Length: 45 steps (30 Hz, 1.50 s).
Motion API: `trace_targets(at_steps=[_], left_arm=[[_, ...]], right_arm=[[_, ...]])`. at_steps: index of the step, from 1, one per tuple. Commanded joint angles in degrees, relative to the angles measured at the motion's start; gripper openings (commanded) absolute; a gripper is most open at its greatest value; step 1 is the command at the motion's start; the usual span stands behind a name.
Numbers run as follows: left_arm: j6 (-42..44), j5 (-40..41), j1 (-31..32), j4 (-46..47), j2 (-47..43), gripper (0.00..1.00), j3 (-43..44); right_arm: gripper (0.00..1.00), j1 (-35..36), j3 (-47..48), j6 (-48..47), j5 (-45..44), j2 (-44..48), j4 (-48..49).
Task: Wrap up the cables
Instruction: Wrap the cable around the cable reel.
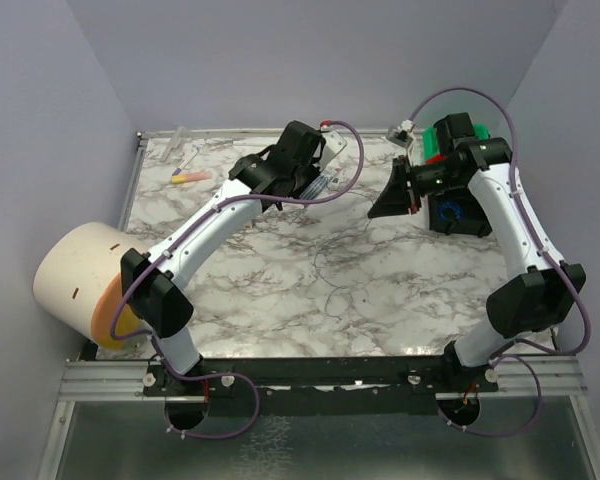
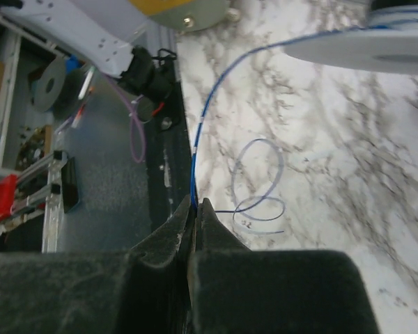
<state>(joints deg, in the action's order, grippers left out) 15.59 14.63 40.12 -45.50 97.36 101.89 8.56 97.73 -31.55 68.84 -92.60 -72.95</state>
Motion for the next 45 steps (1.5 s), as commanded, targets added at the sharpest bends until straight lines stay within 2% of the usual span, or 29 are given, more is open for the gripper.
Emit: trace_targets(at_steps=[1, 6, 10, 13, 15, 22, 31, 34, 37, 40, 42, 43, 45], left_arm=[[-3.17, 4.31, 0.13, 3.53, 1.86, 0.00, 3.21], [-5.01, 2.78, -1.12, 3.48, 2.40, 0.00, 3.88], [-5.54, -4.15, -2.34, 2.62, 1.69, 0.00, 5.33], [-4.26, -10.66, -2.52, 1.66, 0.80, 0.00, 7.82], [-3.52, -11.83, -2.57, 1.21, 0.51, 0.00, 10.19], [-1.81, -6.99, -2.51, 1.39, 0.98, 0.00, 18.08], [-4.35, -5.78, -2.51, 1.70, 2.15, 0.00, 22.35], [-5.15, -7.15, -2.51, 1.71, 1.92, 0.00, 22.13], [-5.31, -7.83, -2.57, 1.72, 1.80, 0.00, 22.36], [-5.72, -8.16, -2.56, 1.70, 1.86, 0.00, 22.96], [-6.16, -8.65, -2.61, 1.71, 2.02, 0.00, 23.34], [-6.44, -9.00, -2.66, 1.72, 2.16, 0.00, 23.54], [-6.86, -9.62, -2.70, 1.73, 2.49, 0.00, 23.62]], right_arm=[[0.01, 5.26, -3.13, 2.81, 6.64, 4.15, 6.59], [0.00, 9.05, -11.91, 14.63, 5.39, 8.71, 26.18], [0.00, 10.24, -17.50, 16.91, 0.70, 9.49, 35.94], [0.00, 10.46, -23.27, 20.90, -3.63, 10.32, 47.95], [0.01, 10.60, -26.70, 21.87, -6.55, 10.47, 54.76], [0.02, 12.42, -31.39, 18.73, -9.75, 8.59, 61.28], [0.43, 14.53, -31.21, 12.08, -12.41, 8.23, 63.90], [0.54, 14.56, -31.11, 11.37, -12.83, 7.77, 65.58], [0.60, 14.72, -31.49, 11.31, -13.74, 7.39, 67.51], [0.60, 15.37, -32.22, 10.88, -14.02, 6.54, 68.66], [0.55, 16.10, -33.10, 10.93, -13.94, 6.09, 69.75], [0.49, 16.40, -33.46, 11.02, -13.63, 5.87, 70.22], [0.29, 17.08, -33.99, 11.26, -12.00, 5.58, 71.04]])
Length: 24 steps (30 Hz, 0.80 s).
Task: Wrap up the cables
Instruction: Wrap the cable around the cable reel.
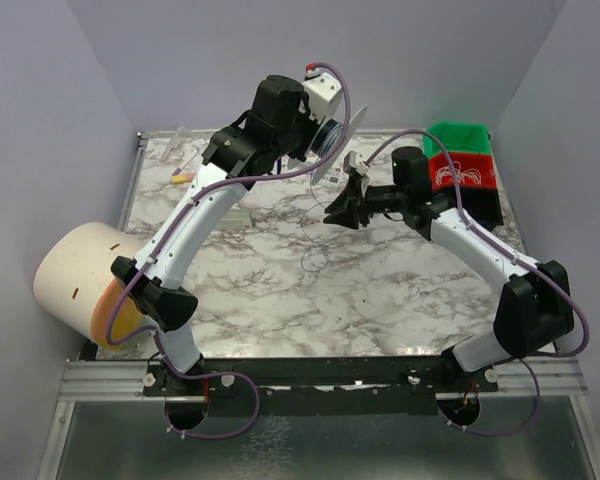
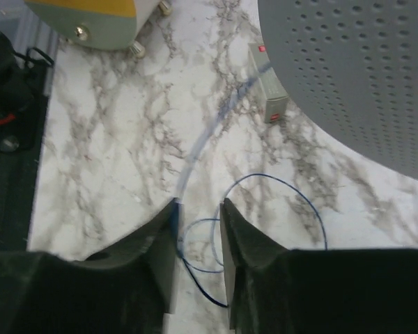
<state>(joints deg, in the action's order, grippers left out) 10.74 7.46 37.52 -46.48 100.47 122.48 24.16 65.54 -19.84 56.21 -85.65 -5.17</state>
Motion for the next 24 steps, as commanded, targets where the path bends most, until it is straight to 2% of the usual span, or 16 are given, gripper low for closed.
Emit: trace_targets(at_steps=[1, 2, 3, 7, 10, 13, 15, 19, 24], left_arm=[[-2.22, -2.65, -0.16, 2.70, -0.36, 0.00, 3.10], [-2.61, -2.59, -0.24, 2.77, -0.11, 0.00, 3.16], [-3.19, -2.42, -0.48, 2.79, 0.16, 0.00, 3.31], [-6.18, -5.60, -3.16, 3.26, 0.80, 0.00, 5.10], [-9.33, -15.86, -7.55, 3.45, 0.50, 0.00, 6.42], [-11.82, -27.00, -11.99, 3.72, -0.37, 0.00, 5.51], [-12.16, -35.22, -13.48, 3.82, -1.09, 0.00, 4.00], [-9.28, -46.48, -13.70, 2.53, -2.89, 0.00, -0.26], [-3.53, -48.50, -13.11, -0.25, -5.70, 0.00, -4.62]], right_arm=[[0.17, 1.85, -1.97, -0.21, 1.33, -1.45, 3.61], [0.04, 2.17, -2.01, -0.04, 1.82, -1.65, 3.62], [0.01, 2.46, -1.87, 0.16, 1.97, -1.82, 3.12], [0.00, 2.85, -3.63, 5.60, -0.69, -2.67, 6.15], [0.01, 1.23, -8.44, 12.81, -3.91, -2.58, 14.66], [0.00, -2.89, -12.58, 26.34, -5.43, -3.94, 25.89], [0.00, -5.78, -12.21, 30.80, -8.29, -5.73, 27.97], [0.00, -8.22, -8.06, 31.75, -21.11, -8.00, 22.70], [0.00, -9.96, -1.95, 32.37, -37.27, -8.93, 16.13]])
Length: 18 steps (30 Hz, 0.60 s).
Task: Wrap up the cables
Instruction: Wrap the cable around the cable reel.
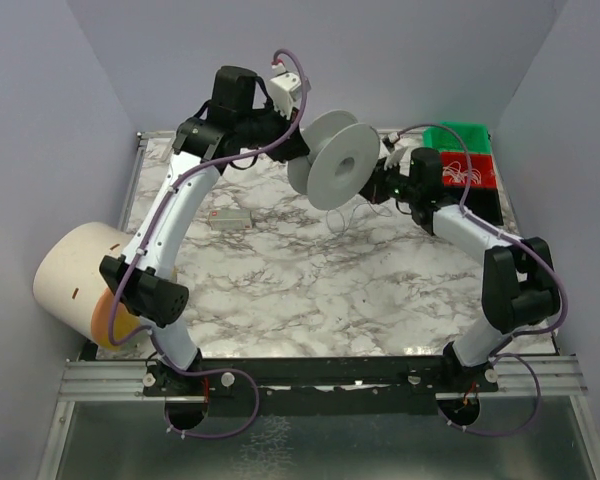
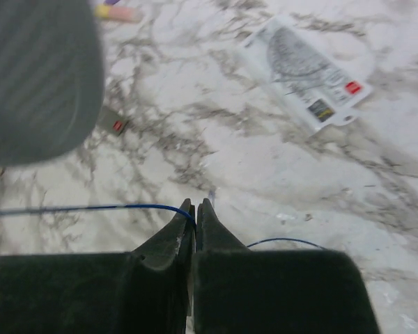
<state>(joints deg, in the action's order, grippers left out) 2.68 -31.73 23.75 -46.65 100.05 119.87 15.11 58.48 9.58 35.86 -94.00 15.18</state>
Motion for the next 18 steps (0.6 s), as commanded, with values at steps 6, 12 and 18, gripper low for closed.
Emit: trace_targets(at_steps=[6, 12, 18], left_arm=[[10.91, -6.87, 3.23, -4.04, -7.85, 0.00, -4.78], [16.50, -3.84, 6.92, -9.09, -8.14, 0.00, -5.25], [19.65, 1.13, 9.16, -12.54, -7.47, 0.00, -4.72]], right_arm=[[0.00, -1.87, 7.21, 2.88, -36.39, 1.29, -4.19], [0.01, -5.24, 10.00, 4.17, -38.50, 2.24, -4.34], [0.01, -9.18, 13.12, 3.36, -30.02, 2.53, -6.04]])
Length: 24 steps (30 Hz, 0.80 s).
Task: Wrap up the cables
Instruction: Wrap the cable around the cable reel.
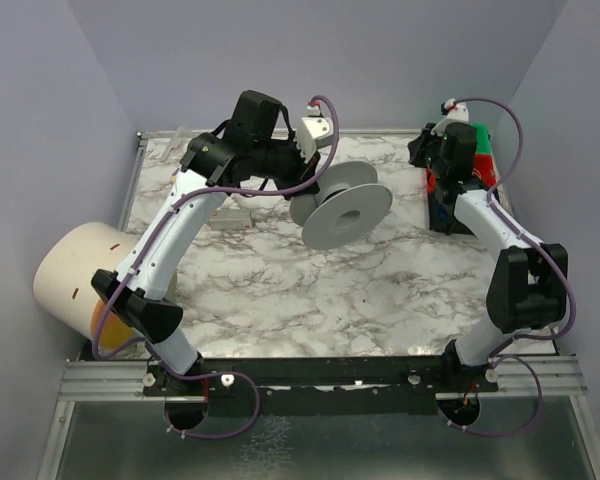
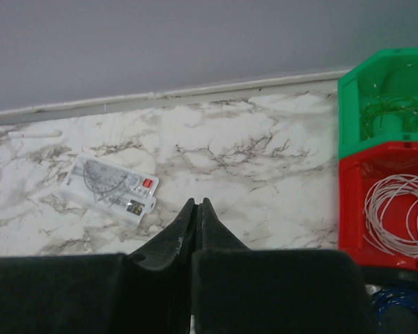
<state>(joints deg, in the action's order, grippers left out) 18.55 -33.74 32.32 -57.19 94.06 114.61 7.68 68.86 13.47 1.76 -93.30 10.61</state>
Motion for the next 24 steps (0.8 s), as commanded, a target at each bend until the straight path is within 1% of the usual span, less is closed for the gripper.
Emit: trace_targets(at_steps=[1, 4, 5, 6, 9, 10, 12, 13, 15, 16, 19, 22, 24], left_arm=[[3.64, 3.71, 0.63, -1.86, -1.44, 0.00, 0.98], [2.55, 4.91, 0.64, -1.24, -0.85, 0.00, 3.34], [2.24, 5.13, 0.60, -1.01, -0.63, 0.00, 4.44], [1.94, 5.31, 0.58, -0.81, -0.37, 0.00, 5.00], [0.75, 6.92, 0.48, 0.31, -0.02, 0.00, 7.69], [0.30, 7.92, 0.46, 1.45, 0.05, 0.00, 8.47], [-0.72, 9.97, 0.19, 3.08, 0.39, 0.00, 10.38], [-1.26, 10.91, -0.07, 3.89, 0.66, 0.00, 11.42], [-2.39, 12.27, -0.66, 4.99, 1.45, 0.00, 13.92], [-3.02, 13.06, -0.89, 5.66, 1.78, 0.00, 14.98], [-4.83, 14.64, -1.67, 8.00, 2.29, 0.00, 16.44], [-6.63, 15.23, -2.44, 11.31, 1.80, 0.00, 16.10], [-7.67, 15.81, -2.68, 12.69, 1.85, 0.00, 16.48]], right_arm=[[0.01, -2.19, 3.63, -1.54, 6.88, 1.70, -2.83], [0.00, -3.31, 3.61, -8.73, 20.34, 1.91, -4.64], [0.01, -3.50, 2.00, -11.62, 22.63, 2.54, -4.97], [0.05, -3.96, 0.06, -14.00, 25.13, 3.23, -4.13], [0.22, -5.91, -6.21, -21.36, 36.04, 5.18, -1.83], [0.29, -6.31, -7.77, -24.31, 39.79, 5.60, -1.84], [0.42, -6.47, -10.07, -29.06, 47.15, 6.48, -4.06], [0.50, -6.40, -10.89, -33.03, 51.29, 6.98, -5.57], [0.61, -6.43, -12.26, -37.56, 58.47, 8.00, -8.79], [0.64, -6.45, -12.63, -38.89, 61.17, 8.30, -9.79], [0.69, -6.05, -12.59, -41.84, 67.06, 8.32, -13.71], [0.73, -3.91, -11.68, -47.18, 70.15, 7.90, -19.71], [0.75, -1.62, -11.11, -50.70, 70.67, 7.97, -23.12]])
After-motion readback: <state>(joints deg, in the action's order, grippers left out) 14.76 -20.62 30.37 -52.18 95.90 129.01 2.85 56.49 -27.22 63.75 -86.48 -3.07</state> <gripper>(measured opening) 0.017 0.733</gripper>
